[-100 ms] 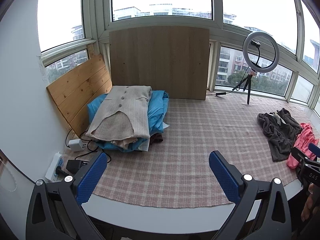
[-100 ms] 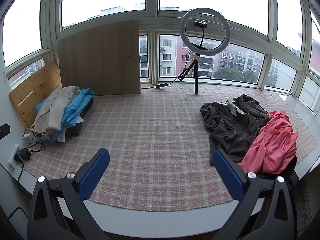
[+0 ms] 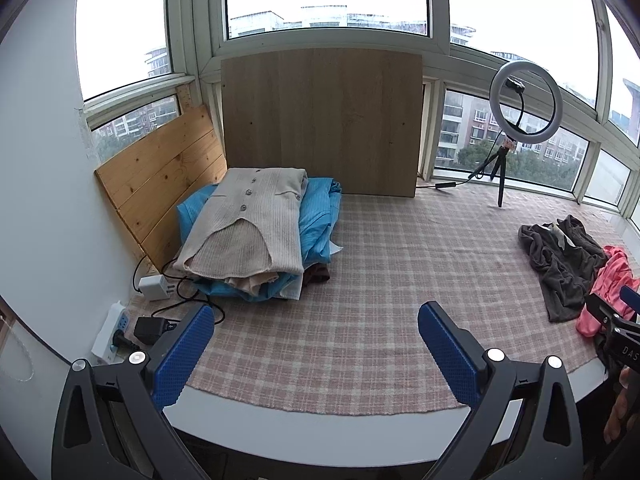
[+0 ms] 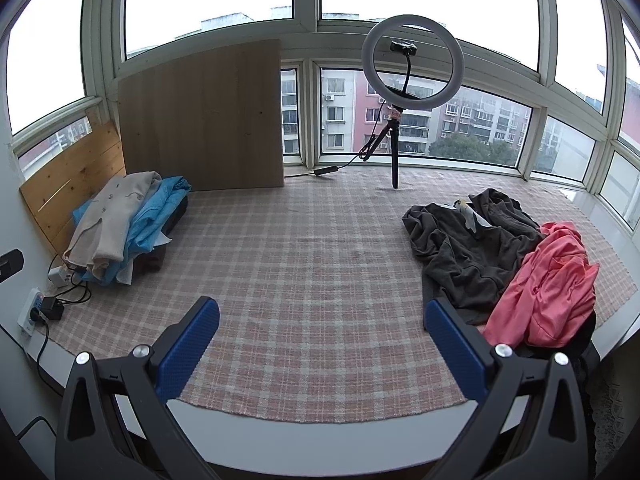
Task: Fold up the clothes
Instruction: 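Move both tools toward the pink shirt on the dark garment pile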
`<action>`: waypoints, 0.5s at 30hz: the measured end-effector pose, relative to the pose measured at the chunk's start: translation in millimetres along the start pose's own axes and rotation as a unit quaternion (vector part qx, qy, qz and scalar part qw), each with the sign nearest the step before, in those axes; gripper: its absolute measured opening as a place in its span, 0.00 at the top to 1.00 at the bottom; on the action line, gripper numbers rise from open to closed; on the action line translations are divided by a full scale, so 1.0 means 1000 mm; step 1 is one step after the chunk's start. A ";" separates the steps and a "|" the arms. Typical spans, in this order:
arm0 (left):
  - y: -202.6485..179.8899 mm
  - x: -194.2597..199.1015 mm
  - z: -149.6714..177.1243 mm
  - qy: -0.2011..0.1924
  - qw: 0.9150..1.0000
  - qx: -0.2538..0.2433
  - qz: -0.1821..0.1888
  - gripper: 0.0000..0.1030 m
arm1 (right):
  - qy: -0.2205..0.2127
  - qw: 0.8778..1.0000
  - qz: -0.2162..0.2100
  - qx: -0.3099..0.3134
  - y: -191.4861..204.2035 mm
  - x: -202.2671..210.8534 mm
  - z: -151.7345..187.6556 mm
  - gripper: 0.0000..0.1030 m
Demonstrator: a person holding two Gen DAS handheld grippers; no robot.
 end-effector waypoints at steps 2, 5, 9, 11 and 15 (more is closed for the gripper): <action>-0.003 0.002 0.001 -0.003 1.000 -0.003 -0.007 0.01 | 0.001 1.000 0.002 0.003 0.000 0.000 0.000 0.00; 0.001 -0.004 0.007 0.007 1.000 0.017 0.002 0.01 | 0.005 1.000 0.003 0.006 0.005 -0.004 -0.001 0.00; 0.007 -0.016 0.007 0.022 1.000 0.019 0.011 0.01 | 0.003 1.000 0.002 0.002 0.005 -0.004 -0.001 0.00; 0.011 -0.021 0.004 0.029 0.999 0.021 0.019 0.01 | -0.003 1.000 0.002 0.001 0.004 -0.002 0.003 0.00; 0.008 -0.023 0.005 0.026 0.999 0.015 0.020 0.01 | -0.009 1.000 0.002 -0.001 0.004 0.000 0.005 0.00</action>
Point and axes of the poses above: each gripper's, at about its wrist camera, not at the fingertips, and x roughly against the way its jaws point, y to its left, z to its underside, the point moved 1 cm from there along -x, roughly the way its jaws point, and after that the axes turned 2 degrees about -z, right-handed, at the moved point
